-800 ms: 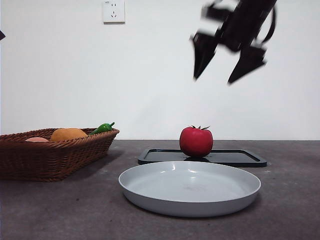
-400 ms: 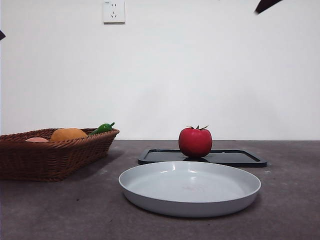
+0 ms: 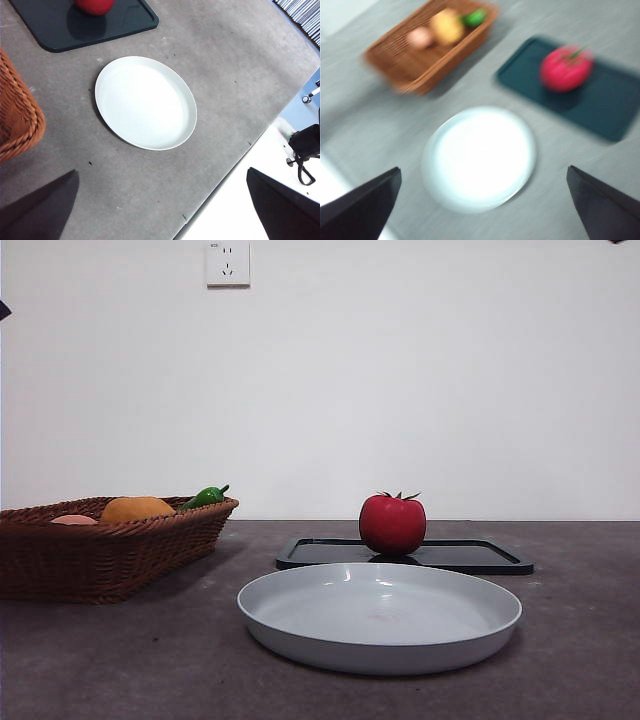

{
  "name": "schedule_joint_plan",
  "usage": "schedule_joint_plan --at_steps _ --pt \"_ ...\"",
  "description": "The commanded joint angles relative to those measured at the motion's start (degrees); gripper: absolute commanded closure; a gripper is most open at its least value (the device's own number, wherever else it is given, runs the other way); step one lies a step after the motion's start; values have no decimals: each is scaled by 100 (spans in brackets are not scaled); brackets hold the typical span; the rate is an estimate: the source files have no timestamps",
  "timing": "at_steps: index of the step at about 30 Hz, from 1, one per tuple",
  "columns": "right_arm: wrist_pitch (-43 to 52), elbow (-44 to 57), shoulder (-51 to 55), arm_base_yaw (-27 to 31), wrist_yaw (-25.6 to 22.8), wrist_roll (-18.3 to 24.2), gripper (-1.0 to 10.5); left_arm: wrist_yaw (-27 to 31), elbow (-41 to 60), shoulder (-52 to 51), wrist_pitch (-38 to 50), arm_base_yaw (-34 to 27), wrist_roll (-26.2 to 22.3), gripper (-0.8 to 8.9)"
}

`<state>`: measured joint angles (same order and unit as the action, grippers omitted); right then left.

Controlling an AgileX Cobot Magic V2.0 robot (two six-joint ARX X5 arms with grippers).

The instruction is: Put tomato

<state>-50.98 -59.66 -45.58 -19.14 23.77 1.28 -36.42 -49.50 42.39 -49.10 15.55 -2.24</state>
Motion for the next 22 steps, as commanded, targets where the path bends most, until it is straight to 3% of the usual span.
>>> schedule_joint_plan --at_steps 1,8,12,14,18,20,22 --pt "-72 337 391 -35 195 -111 437 -50 -94 26 57 22 -72 255" --pt "-269 975 1180 -35 413 -116 488 -50 -94 26 44 22 -72 256" --pt "-293 1012 1276 -35 476 -109 635 -50 -94 26 42 22 -72 283" --pt "-289 1012 1276 -35 476 -107 703 -50 -94 26 31 22 -72 370" --pt "-313 1012 1276 -35 476 -98 942 -50 -94 26 -4 22 -72 641" --pt "-317 1012 1276 -35 476 -83 940 -50 -94 26 -24 22 -72 772" --pt "-317 1012 1276 -35 474 -83 940 -50 -94 26 -39 22 -72 806"
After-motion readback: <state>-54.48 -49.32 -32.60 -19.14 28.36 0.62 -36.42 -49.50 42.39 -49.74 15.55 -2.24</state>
